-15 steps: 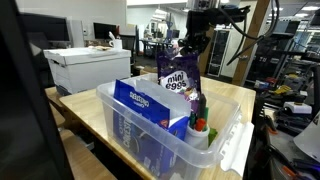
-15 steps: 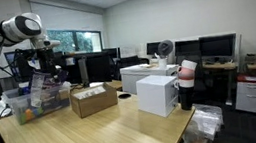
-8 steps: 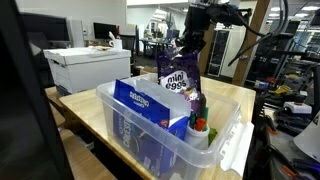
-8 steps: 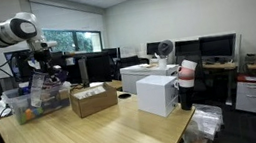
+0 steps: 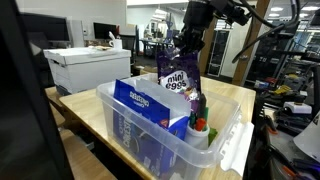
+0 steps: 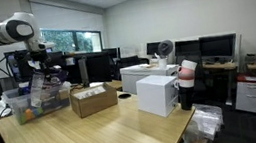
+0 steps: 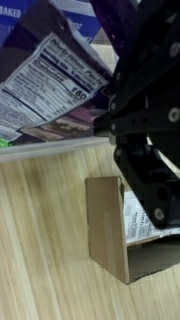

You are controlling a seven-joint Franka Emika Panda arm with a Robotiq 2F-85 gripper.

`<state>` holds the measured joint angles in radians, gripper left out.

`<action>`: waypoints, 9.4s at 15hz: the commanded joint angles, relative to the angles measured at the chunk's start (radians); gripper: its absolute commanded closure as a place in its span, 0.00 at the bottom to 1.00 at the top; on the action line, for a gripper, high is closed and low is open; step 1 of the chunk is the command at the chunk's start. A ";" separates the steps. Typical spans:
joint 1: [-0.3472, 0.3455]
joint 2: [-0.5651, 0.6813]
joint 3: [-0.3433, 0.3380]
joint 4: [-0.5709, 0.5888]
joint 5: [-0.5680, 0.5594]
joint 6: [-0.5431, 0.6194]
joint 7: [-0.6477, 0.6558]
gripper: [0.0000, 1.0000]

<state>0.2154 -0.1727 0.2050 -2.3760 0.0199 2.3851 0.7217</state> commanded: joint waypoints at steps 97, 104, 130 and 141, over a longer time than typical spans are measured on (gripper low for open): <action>0.096 0.181 0.137 -0.110 -0.089 0.285 0.160 0.98; 0.110 0.196 0.142 -0.104 -0.253 0.285 0.217 0.98; 0.097 0.183 0.087 0.077 -0.410 0.033 0.186 0.10; 0.087 0.185 0.065 0.118 -0.432 0.018 0.201 0.00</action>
<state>0.3154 0.0095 0.2700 -2.2800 -0.3827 2.4228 0.9252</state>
